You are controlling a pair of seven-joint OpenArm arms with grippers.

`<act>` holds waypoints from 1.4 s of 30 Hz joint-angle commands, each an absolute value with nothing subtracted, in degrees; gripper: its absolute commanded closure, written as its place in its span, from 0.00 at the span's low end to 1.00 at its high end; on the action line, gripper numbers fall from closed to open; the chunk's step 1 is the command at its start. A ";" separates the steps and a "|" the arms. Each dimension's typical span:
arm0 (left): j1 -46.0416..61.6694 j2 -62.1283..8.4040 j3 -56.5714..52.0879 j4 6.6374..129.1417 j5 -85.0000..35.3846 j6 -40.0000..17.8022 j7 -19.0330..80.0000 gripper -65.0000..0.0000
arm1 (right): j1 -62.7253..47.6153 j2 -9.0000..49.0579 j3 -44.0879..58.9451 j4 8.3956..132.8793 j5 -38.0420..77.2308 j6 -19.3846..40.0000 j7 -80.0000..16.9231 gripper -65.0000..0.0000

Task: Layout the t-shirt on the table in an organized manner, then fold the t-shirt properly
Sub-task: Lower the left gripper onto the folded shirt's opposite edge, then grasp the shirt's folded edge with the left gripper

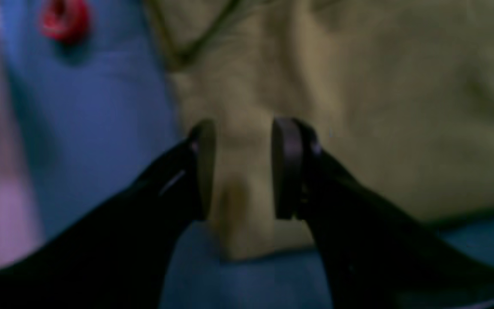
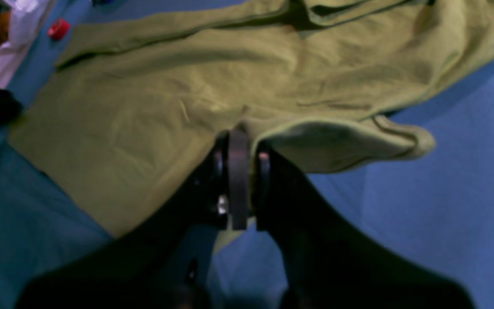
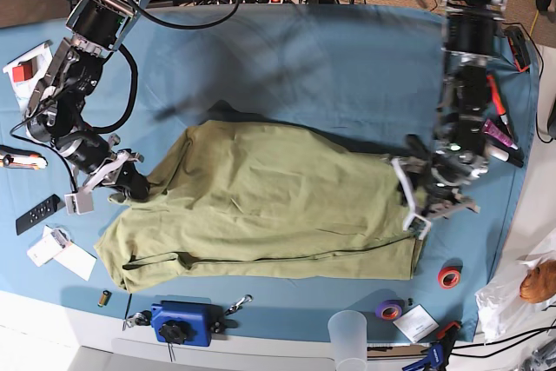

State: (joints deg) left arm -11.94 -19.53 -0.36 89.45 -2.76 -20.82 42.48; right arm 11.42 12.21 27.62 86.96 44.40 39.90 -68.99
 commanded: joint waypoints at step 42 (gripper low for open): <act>-3.20 -33.34 15.59 87.20 20.69 -17.02 16.08 0.58 | 12.71 13.04 27.75 87.85 44.95 40.00 -67.51 1.00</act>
